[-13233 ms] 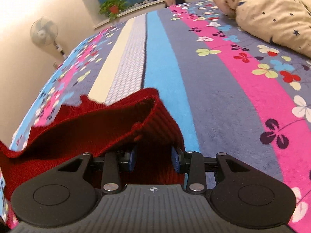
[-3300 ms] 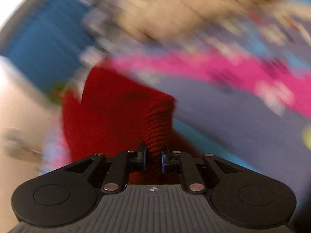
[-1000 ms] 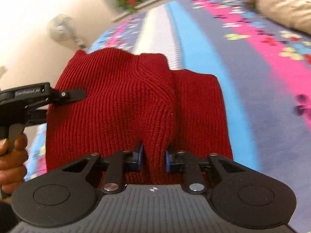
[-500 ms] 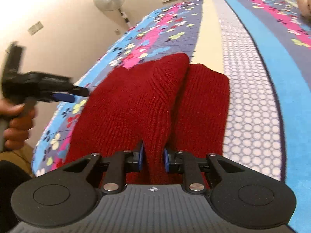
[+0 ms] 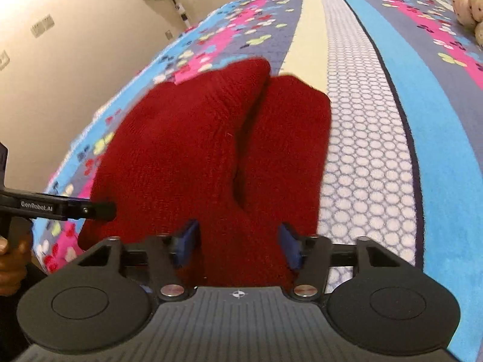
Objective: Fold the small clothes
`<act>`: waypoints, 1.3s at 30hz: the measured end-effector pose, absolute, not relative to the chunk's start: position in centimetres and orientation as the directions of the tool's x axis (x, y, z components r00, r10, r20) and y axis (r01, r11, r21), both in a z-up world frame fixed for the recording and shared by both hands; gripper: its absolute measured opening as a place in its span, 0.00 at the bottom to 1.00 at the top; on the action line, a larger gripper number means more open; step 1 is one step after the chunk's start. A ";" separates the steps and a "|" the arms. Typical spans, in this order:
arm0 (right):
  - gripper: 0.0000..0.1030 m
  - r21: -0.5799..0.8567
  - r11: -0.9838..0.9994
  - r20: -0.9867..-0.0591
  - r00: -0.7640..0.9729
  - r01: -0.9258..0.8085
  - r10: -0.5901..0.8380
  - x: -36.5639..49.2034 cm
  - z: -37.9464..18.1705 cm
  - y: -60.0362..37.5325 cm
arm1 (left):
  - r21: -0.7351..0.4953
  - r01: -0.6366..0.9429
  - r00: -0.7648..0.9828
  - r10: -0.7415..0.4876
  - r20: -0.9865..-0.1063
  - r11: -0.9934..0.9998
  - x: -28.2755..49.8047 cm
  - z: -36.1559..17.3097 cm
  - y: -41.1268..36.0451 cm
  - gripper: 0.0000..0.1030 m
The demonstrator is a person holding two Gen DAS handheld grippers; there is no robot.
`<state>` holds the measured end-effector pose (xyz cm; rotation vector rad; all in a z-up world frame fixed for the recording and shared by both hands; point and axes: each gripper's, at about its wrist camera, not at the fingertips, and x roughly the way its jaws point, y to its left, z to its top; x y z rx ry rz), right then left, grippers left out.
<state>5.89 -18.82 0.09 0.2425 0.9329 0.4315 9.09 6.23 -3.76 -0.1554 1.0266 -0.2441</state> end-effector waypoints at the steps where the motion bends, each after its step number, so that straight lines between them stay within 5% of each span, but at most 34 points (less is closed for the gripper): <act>1: 0.34 0.398 0.880 -0.707 0.524 -0.259 0.474 5.8 0.4 -19.1 | -0.234 0.132 0.496 -0.269 -0.826 0.963 8.9 -3.7 6.1 0.72; 3: 0.13 0.447 0.851 -0.667 0.531 -0.277 0.523 5.6 1.1 -19.6 | -0.239 0.134 0.509 -0.274 -0.816 0.962 8.6 -3.3 6.1 0.72; 7: 0.09 0.566 0.790 -0.547 0.610 -0.235 0.574 5.0 2.6 -22.5 | -0.260 0.148 0.588 -0.296 -0.752 0.954 8.3 -1.3 6.2 0.72; 13: 0.06 0.561 0.828 -0.718 0.483 -0.026 0.501 6.4 -1.8 -24.3 | -0.228 0.221 0.680 -0.317 -0.661 0.948 7.5 0.8 4.9 0.72; 16: 0.07 0.525 0.845 -0.718 0.482 -0.099 0.503 6.6 -1.1 -23.1 | -0.147 0.215 0.639 -0.253 -0.726 0.965 8.4 -0.5 3.9 0.73; 20: 0.22 0.539 0.835 -0.677 0.534 -0.109 0.507 6.8 0.2 -23.2 | -0.129 0.165 0.553 -0.200 -0.809 0.978 9.7 -2.7 3.8 0.81; 22: 0.53 0.519 0.849 -0.638 0.617 -0.096 0.460 6.9 1.3 -23.4 | -0.119 0.177 0.567 -0.200 -0.799 0.977 9.7 -2.3 3.6 0.81; 24: 0.62 0.506 0.856 -0.585 0.687 -0.108 0.432 7.3 2.2 -23.4 | -0.088 0.189 0.578 -0.183 -0.796 0.978 9.6 -2.2 3.1 0.81; 33: 0.61 0.562 0.821 -0.625 0.599 -0.099 0.500 12.4 -1.0 -20.7 | -0.083 0.198 0.585 -0.185 -0.790 0.977 9.6 -3.1 3.4 0.84; 35: 0.56 0.578 0.806 -0.617 0.580 -0.123 0.531 12.2 -1.1 -20.0 | -0.084 0.198 0.585 -0.187 -0.789 0.977 9.6 -3.1 3.4 0.84; 37: 0.35 0.583 0.796 -0.600 0.575 -0.163 0.557 12.0 -0.8 -19.4 | -0.084 0.198 0.586 -0.187 -0.789 0.977 9.7 -3.1 3.3 0.84; 39: 0.29 0.541 0.818 -0.602 0.591 -0.194 0.538 11.8 -0.5 -18.9 | -0.086 0.199 0.586 -0.189 -0.788 0.976 9.8 -3.1 3.3 0.84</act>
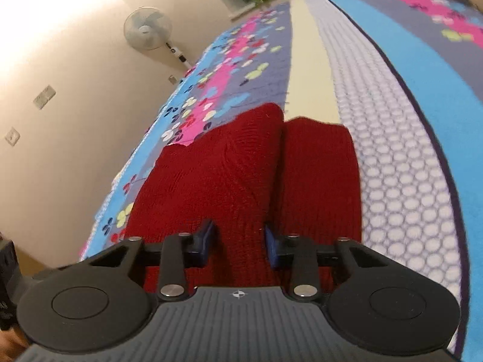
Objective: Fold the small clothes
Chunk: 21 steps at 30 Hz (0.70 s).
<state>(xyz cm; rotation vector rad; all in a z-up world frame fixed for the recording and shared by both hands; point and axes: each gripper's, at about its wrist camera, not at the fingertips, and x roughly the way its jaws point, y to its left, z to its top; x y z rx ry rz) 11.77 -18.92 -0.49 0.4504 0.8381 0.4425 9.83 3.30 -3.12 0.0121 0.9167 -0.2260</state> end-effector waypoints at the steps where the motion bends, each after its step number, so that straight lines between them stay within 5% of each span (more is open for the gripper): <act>1: 0.23 0.532 0.822 -0.600 0.595 -0.202 0.534 11.7 -0.4 -18.8 | -0.086 0.200 0.586 -0.189 -0.788 0.976 9.9 -3.1 3.3 0.84; 6: 0.15 0.507 0.840 -0.573 0.651 -0.195 0.497 11.1 0.5 -19.5 | -0.096 0.209 0.591 -0.204 -0.781 0.973 10.0 -3.1 2.9 0.84; 14: 0.17 0.485 0.863 -0.612 0.651 -0.140 0.449 11.5 -0.7 -19.8 | -0.029 0.231 0.695 -0.186 -0.695 0.973 8.7 -1.3 2.1 0.81; 19: 0.45 0.382 0.912 -0.624 0.687 -0.149 0.373 10.4 0.5 -19.2 | -0.028 0.195 0.737 -0.165 -0.656 0.980 8.5 -0.4 2.8 0.81; 21: 0.45 0.324 0.928 -0.614 0.705 -0.185 0.355 9.6 1.3 -18.8 | -0.034 0.180 0.733 -0.157 -0.662 0.983 8.6 -0.4 3.1 0.81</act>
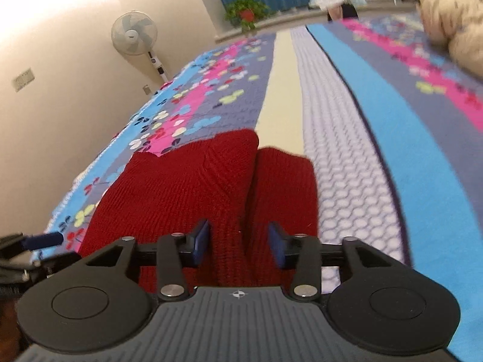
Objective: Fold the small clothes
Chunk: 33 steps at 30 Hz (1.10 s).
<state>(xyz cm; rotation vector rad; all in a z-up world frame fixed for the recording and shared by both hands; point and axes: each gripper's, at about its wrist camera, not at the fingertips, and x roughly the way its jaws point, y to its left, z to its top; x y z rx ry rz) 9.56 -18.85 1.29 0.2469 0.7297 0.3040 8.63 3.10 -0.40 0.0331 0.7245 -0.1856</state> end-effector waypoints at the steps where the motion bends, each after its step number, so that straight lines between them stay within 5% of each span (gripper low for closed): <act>1: 0.45 0.286 0.935 -0.612 0.711 -0.211 0.348 9.1 1.6 -18.6 | -0.033 0.174 0.732 -0.152 -0.664 0.984 8.7 -0.4 3.1 0.81; 6: 0.49 0.176 0.939 -0.646 0.685 -0.294 0.336 8.0 1.4 -17.7 | -0.013 0.165 0.704 -0.127 -0.698 0.986 9.2 -1.4 3.1 0.83; 9: 0.62 0.125 0.946 -0.695 0.654 -0.299 0.299 8.0 -0.1 -17.5 | -0.035 0.146 0.700 -0.129 -0.703 0.989 9.3 -1.6 3.4 0.85; 16: 0.61 0.116 0.943 -0.674 0.672 -0.313 0.306 6.8 0.6 -18.4 | -0.052 0.179 0.737 -0.169 -0.655 0.982 7.9 -0.3 3.6 0.83; 20: 0.63 0.133 0.946 -0.740 0.606 -0.295 0.293 7.1 -1.3 -18.6 | 0.021 0.200 0.659 -0.118 -0.743 0.980 8.5 -2.4 2.7 0.91; 24: 0.63 0.081 0.952 -0.729 0.634 -0.297 0.260 6.3 -0.2 -18.3 | 0.019 0.170 0.683 -0.104 -0.723 0.985 7.8 -1.9 2.7 0.90; 33: 0.69 0.141 0.986 -0.671 0.724 -0.089 0.161 2.0 5.2 -21.9 | 0.058 0.016 0.746 0.027 -0.665 0.998 3.8 1.8 2.4 0.92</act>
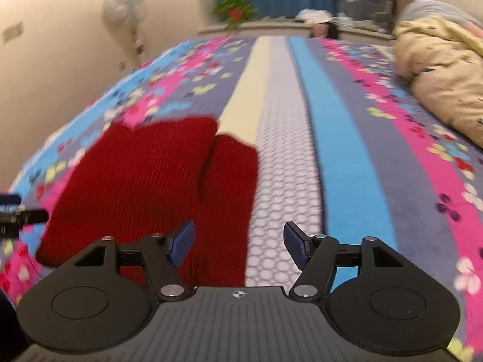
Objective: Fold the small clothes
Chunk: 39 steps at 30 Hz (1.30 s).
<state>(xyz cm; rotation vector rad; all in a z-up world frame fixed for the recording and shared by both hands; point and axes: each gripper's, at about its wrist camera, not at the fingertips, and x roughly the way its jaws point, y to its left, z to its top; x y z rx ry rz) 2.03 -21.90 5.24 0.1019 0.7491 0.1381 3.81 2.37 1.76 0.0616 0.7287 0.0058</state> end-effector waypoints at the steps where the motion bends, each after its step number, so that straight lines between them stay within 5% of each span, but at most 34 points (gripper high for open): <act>1: 0.73 0.144 0.987 -0.658 0.738 -0.075 0.152 1.3 5.9 -22.1 | 0.043 0.000 0.762 0.028 -0.647 0.999 3.1 2.4 2.3 0.93; 4: 0.84 0.143 0.989 -0.625 0.771 -0.045 0.125 -0.9 6.9 -22.4 | -0.030 -0.035 0.811 0.011 -0.585 0.999 0.7 3.9 2.0 0.96; 9: 0.85 0.106 0.994 -0.622 0.778 -0.035 0.093 -3.5 5.2 -21.3 | -0.056 -0.041 0.842 0.005 -0.540 0.998 -1.7 3.9 0.0 0.96; 20: 0.85 0.083 0.994 -0.649 0.753 -0.077 0.113 -2.2 3.9 -19.4 | -0.029 -0.091 0.770 0.052 -0.636 0.995 -0.7 1.2 0.0 0.97; 39: 0.86 0.070 0.991 -0.637 0.759 -0.113 0.132 -2.3 3.8 -18.0 | -0.041 -0.088 0.742 0.038 -0.669 0.995 -0.2 0.6 0.6 0.97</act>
